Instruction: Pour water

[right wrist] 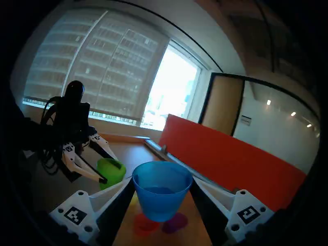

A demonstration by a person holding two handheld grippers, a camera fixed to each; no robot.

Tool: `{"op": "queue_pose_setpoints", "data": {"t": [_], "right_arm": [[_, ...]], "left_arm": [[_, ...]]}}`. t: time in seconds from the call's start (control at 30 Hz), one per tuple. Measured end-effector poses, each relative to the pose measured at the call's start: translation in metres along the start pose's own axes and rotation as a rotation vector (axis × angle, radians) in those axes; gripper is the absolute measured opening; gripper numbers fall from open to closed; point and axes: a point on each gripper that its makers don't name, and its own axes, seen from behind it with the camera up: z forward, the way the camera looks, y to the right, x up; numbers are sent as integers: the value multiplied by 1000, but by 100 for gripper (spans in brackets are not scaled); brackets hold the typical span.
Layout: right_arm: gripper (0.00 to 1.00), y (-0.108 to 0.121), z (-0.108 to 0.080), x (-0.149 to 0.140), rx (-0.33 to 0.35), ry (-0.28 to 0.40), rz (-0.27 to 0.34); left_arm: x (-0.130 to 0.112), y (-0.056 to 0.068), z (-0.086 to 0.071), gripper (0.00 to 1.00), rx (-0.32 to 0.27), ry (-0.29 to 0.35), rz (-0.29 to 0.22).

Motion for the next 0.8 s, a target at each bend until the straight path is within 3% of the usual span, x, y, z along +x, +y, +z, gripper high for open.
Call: {"op": "queue_pose_setpoints", "data": {"t": [0.8], "right_arm": [[92,-1,28,34,25,5,-238]], "left_arm": [[-7,20,4,88,-54,40,-35]]}}
